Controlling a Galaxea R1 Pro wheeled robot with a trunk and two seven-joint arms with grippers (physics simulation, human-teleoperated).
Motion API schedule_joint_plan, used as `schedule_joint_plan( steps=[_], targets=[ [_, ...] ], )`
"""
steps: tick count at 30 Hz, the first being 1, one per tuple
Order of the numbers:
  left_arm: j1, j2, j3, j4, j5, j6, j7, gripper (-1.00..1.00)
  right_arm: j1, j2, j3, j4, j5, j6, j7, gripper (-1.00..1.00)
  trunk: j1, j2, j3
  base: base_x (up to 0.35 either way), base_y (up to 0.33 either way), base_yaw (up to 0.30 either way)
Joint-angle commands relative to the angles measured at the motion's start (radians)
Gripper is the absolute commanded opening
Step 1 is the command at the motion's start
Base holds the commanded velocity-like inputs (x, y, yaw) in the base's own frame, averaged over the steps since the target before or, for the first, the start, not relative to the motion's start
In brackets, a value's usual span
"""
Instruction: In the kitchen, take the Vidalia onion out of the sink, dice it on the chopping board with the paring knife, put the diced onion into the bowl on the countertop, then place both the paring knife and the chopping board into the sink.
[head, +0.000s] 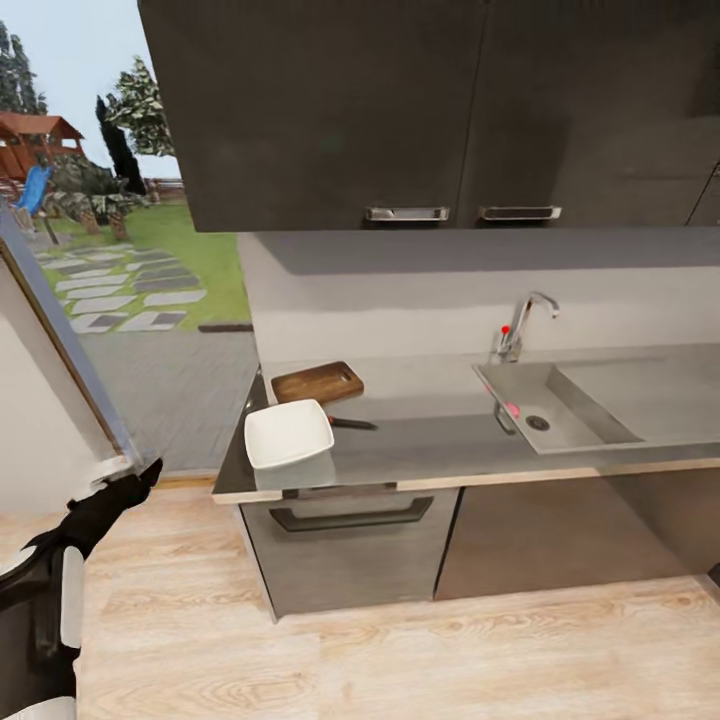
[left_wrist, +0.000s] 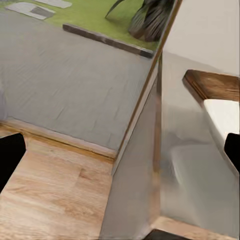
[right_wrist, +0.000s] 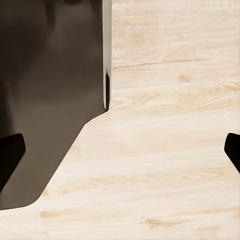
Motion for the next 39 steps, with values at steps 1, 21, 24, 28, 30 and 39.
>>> schedule_joint_plan(
  steps=[1, 21, 24, 28, 30, 39],
  targets=[
    [0.009, 0.000, 0.034, 0.040, 0.000, -0.026, -0.006, 1.00, -0.001, 0.000, 0.001, 0.003, 0.000, -0.006, 0.000, 1.00, 0.001, -0.002, 0.000, 0.000, 0.000, 0.000],
    [0.057, 0.188, 0.417, 1.164, -0.641, -0.250, 0.032, 1.00, -0.001, 0.000, 0.001, 0.003, 0.000, -0.006, 0.000, 1.00, 0.001, -0.002, 0.032, 0.000, 0.000, 0.000],
    [0.061, 0.240, 0.415, 1.340, -0.661, -0.272, 0.206, 1.00, -0.001, 0.000, 0.001, 0.003, 0.000, -0.006, 0.000, 1.00, 0.001, -0.002, 0.036, 0.000, 0.000, 0.000],
    [0.140, 0.238, 0.412, 1.413, -0.670, -0.316, 0.360, 1.00, -0.001, 0.000, 0.002, 0.003, 0.000, -0.006, 0.000, 1.00, 0.001, -0.002, 0.037, 0.000, 0.000, 0.000],
    [0.155, 0.227, 0.412, 1.417, -0.671, -0.320, 0.369, 1.00, -0.001, 0.000, 0.002, 0.003, 0.000, -0.006, 0.000, 1.00, 0.001, -0.002, 0.037, 0.000, 0.000, 0.000],
    [0.245, 0.171, 0.412, 1.424, -0.673, -0.325, 0.384, 1.00, -0.001, 0.000, 0.001, 0.001, 0.000, -0.005, -0.005, 1.00, 0.001, -0.002, 0.037, 0.000, 0.000, 0.000]
  ],
)
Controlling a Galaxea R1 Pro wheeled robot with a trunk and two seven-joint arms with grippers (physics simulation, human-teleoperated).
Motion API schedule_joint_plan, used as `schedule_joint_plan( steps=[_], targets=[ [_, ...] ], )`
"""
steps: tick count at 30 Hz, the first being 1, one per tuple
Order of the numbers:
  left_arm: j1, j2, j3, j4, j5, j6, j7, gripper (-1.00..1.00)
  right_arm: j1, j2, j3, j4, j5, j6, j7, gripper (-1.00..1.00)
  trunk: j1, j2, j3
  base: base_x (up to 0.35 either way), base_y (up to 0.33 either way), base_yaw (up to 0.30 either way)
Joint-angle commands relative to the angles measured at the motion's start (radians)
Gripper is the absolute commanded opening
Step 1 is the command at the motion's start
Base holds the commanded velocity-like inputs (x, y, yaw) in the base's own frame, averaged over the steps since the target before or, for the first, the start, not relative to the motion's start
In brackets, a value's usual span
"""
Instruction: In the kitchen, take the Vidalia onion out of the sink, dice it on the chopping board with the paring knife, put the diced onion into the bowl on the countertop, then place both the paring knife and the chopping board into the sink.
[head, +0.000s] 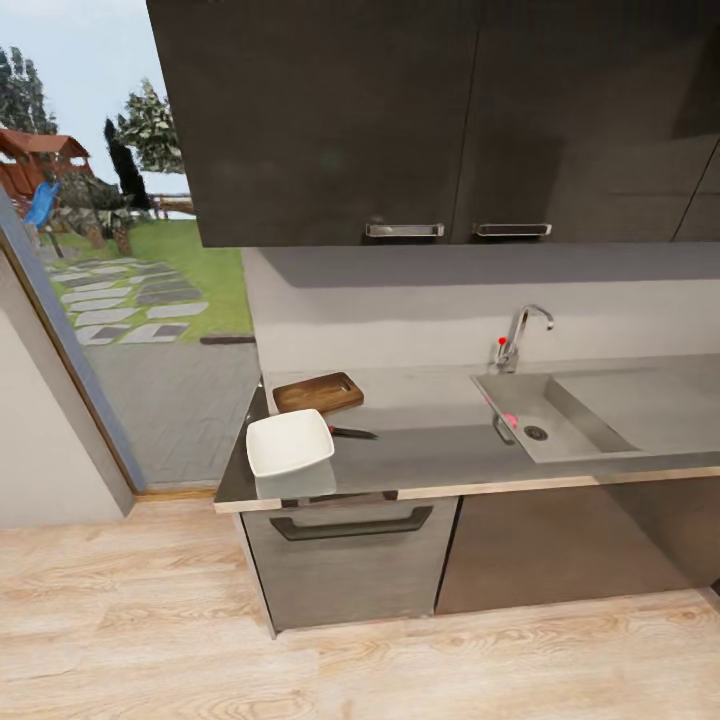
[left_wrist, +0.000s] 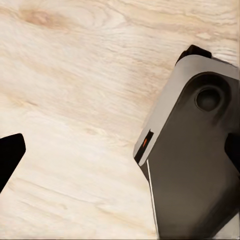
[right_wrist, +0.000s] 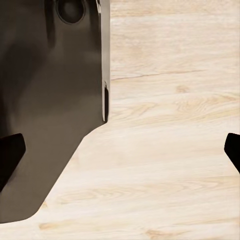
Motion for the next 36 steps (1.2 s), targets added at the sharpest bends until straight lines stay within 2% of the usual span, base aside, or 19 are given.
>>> schedule_joint_plan(
  steps=[1, 3, 6, 9, 16, 23, 32, 36],
  targets=[
    [0.012, -0.010, 0.008, 0.000, -0.010, 0.003, 0.002, 1.00, -0.001, 0.000, 0.000, 0.003, 0.000, -0.006, -0.001, 1.00, 0.001, -0.002, -0.002, 0.000, 0.000, 0.000],
    [0.025, -0.019, 0.008, 0.000, -0.010, 0.004, 0.003, 1.00, -0.001, 0.000, 0.000, 0.002, 0.000, -0.005, -0.001, 1.00, 0.001, -0.002, -0.002, 0.000, 0.000, 0.000],
    [0.062, -0.059, 0.007, 0.000, -0.011, 0.004, 0.005, 1.00, -0.001, 0.000, -0.001, 0.000, 0.000, -0.004, -0.002, 1.00, 0.001, -0.002, -0.002, 0.000, 0.000, 0.000],
    [0.081, -0.076, 0.006, -0.001, -0.012, 0.003, 0.007, 1.00, -0.001, 0.000, -0.002, -0.002, 0.000, -0.004, -0.003, 1.00, 0.001, -0.002, -0.002, -0.017, 0.000, 0.000],
    [0.092, -0.087, 0.005, -0.001, -0.012, 0.004, 0.011, 1.00, -0.001, -0.008, -0.002, -0.005, 0.000, -0.004, -0.003, 1.00, 0.001, -0.002, -0.002, -0.017, 0.000, 0.000],
    [0.094, -0.090, 0.004, -0.001, -0.012, 0.005, 0.011, 1.00, -0.001, -0.027, -0.010, -0.007, -0.001, -0.006, -0.018, 1.00, 0.001, -0.002, -0.002, -0.002, 0.000, 0.000],
    [0.095, -0.092, -0.024, -0.001, -0.013, 0.004, 0.011, 1.00, -0.001, -0.032, -0.017, -0.014, -0.001, -0.007, -0.023, 1.00, 0.001, -0.002, -0.002, 0.000, -0.046, 0.000],
    [0.095, -0.093, -0.030, -0.001, -0.013, 0.003, 0.011, 1.00, -0.001, -0.032, -0.016, -0.062, 0.001, -0.008, -0.022, 1.00, 0.001, -0.002, -0.002, 0.000, -0.225, 0.000]
  ],
)
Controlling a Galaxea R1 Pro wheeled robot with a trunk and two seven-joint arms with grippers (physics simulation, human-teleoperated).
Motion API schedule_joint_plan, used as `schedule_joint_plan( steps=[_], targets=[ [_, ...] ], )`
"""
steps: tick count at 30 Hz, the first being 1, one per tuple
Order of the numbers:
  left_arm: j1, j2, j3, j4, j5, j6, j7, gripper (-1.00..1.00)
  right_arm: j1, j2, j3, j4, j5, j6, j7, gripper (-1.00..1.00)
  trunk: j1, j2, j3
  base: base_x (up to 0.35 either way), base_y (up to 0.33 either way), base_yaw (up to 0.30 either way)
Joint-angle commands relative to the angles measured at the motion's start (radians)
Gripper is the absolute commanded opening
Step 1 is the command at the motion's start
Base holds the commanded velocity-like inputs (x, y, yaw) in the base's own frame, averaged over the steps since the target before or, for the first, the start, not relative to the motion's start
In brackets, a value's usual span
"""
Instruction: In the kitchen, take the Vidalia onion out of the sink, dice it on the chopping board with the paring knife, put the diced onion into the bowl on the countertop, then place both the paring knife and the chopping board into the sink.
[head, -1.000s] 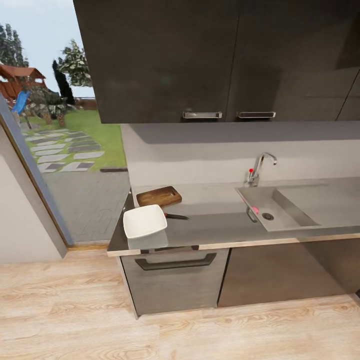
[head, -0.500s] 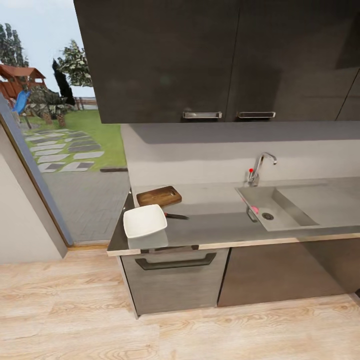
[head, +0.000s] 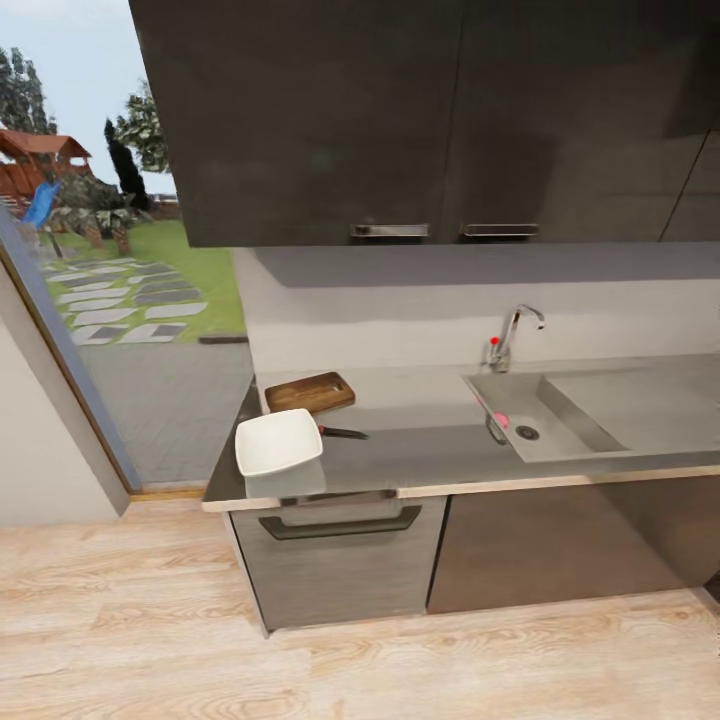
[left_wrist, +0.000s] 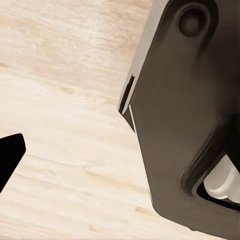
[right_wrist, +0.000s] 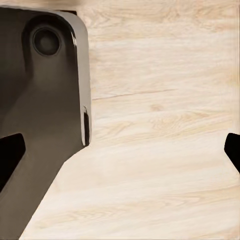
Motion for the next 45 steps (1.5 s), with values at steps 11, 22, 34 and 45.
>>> schedule_joint_plan(
  steps=[11, 22, 34, 45],
  targets=[
    [-0.001, -0.002, 0.005, 0.000, -0.010, 0.002, 0.002, 1.00, -0.001, 0.000, 0.004, -0.300, 0.004, -0.005, -0.002, 1.00, 0.001, -0.002, -0.002, 0.000, -0.078, 0.000],
    [-0.001, -0.011, 0.005, 0.000, -0.010, 0.002, 0.002, 1.00, -0.001, 0.004, 0.005, -0.652, 0.003, 0.002, 0.001, 1.00, 0.001, -0.002, -0.002, 0.000, -0.003, 0.000],
    [-0.001, -0.016, 0.005, -0.001, -0.010, 0.002, 0.002, 1.00, -0.010, 0.007, 0.007, -1.026, 0.001, 0.161, 0.003, 1.00, 0.001, -0.002, -0.002, 0.000, 0.000, 0.000],
    [-0.001, -0.016, 0.005, -0.001, -0.010, 0.002, 0.000, 1.00, -0.140, 0.038, 0.014, -1.266, -0.002, 0.376, 0.003, 1.00, 0.001, -0.002, -0.002, 0.000, 0.000, 0.000]
  ],
)
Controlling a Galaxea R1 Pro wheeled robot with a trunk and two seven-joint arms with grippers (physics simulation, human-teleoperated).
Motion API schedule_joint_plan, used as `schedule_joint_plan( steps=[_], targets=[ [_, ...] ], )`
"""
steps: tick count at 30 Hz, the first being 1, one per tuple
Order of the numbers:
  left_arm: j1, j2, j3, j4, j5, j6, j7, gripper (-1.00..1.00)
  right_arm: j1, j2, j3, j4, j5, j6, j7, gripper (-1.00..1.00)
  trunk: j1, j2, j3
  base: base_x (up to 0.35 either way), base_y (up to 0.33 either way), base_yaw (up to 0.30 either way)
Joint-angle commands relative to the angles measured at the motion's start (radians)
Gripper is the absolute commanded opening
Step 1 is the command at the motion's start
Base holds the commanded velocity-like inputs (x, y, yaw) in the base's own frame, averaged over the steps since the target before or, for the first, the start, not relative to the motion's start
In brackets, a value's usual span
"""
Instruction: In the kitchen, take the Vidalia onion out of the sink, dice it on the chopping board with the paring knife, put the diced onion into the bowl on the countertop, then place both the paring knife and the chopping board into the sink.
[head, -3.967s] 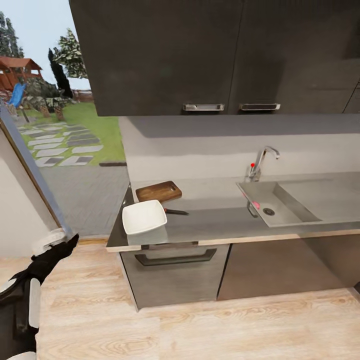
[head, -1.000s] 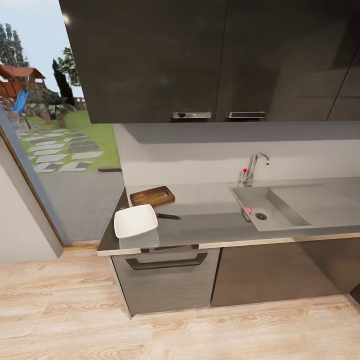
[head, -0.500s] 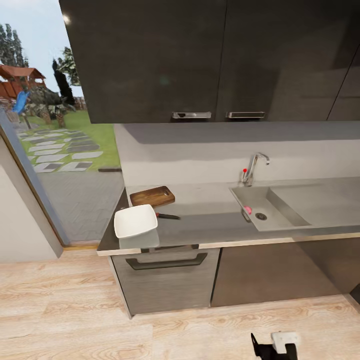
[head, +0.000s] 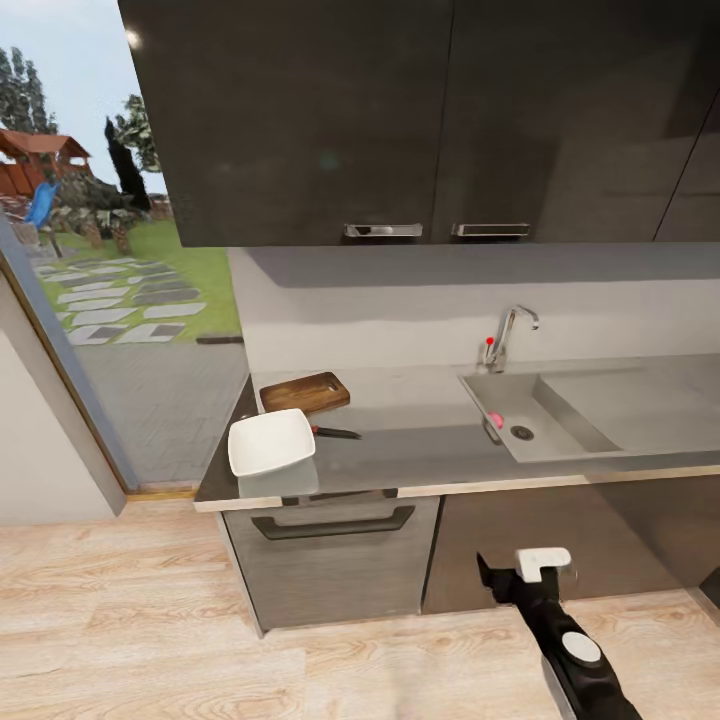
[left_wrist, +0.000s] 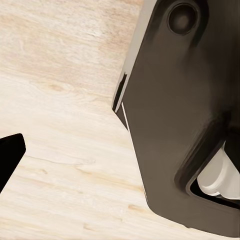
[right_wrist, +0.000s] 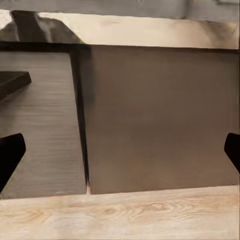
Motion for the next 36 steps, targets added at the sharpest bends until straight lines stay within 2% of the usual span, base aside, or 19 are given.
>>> schedule_joint_plan(
  steps=[1, 6, 9, 14, 22, 29, 36],
  targets=[
    [-0.001, 0.000, 0.008, -0.001, -0.009, 0.003, 0.002, 1.00, -0.008, 0.004, 0.003, -0.013, 0.000, 0.018, -0.002, 1.00, 0.001, -0.002, -0.002, 0.000, 0.000, 0.000],
    [-0.001, -0.002, 0.008, 0.000, -0.009, 0.003, 0.001, 1.00, -0.065, 0.031, 0.017, -0.044, 0.000, 0.075, -0.002, 1.00, 0.001, -0.002, -0.002, 0.000, 0.000, 0.000],
    [-0.001, -0.003, 0.007, 0.000, -0.009, 0.003, 0.000, 1.00, -0.127, 0.058, 0.039, -0.053, 0.000, 0.122, -0.003, 1.00, 0.001, -0.002, -0.002, 0.002, 0.000, 0.000],
    [-0.001, -0.003, 0.007, 0.000, -0.009, 0.003, 0.000, 1.00, -0.202, 0.089, 0.066, -0.068, 0.000, 0.209, -0.003, 1.00, 0.001, -0.002, -0.002, 0.053, 0.000, 0.000],
    [-0.001, -0.003, 0.004, 0.000, -0.009, 0.003, 0.000, 1.00, -0.305, 0.103, 0.075, -0.075, -0.002, 0.323, -0.003, 1.00, 0.001, -0.002, -0.002, 0.199, 0.000, 0.000],
    [-0.001, -0.008, 0.002, 0.000, -0.009, 0.003, 0.000, 1.00, -0.397, 0.134, 0.077, -0.081, -0.003, 0.446, -0.003, 1.00, 0.001, -0.002, -0.002, 0.320, 0.000, 0.000],
    [-0.001, -0.009, 0.002, 0.000, -0.009, 0.003, 0.000, 1.00, -0.484, 0.154, 0.077, -0.082, -0.005, 0.564, -0.002, 1.00, 0.001, -0.002, -0.002, 0.339, 0.000, 0.000]
  ],
)
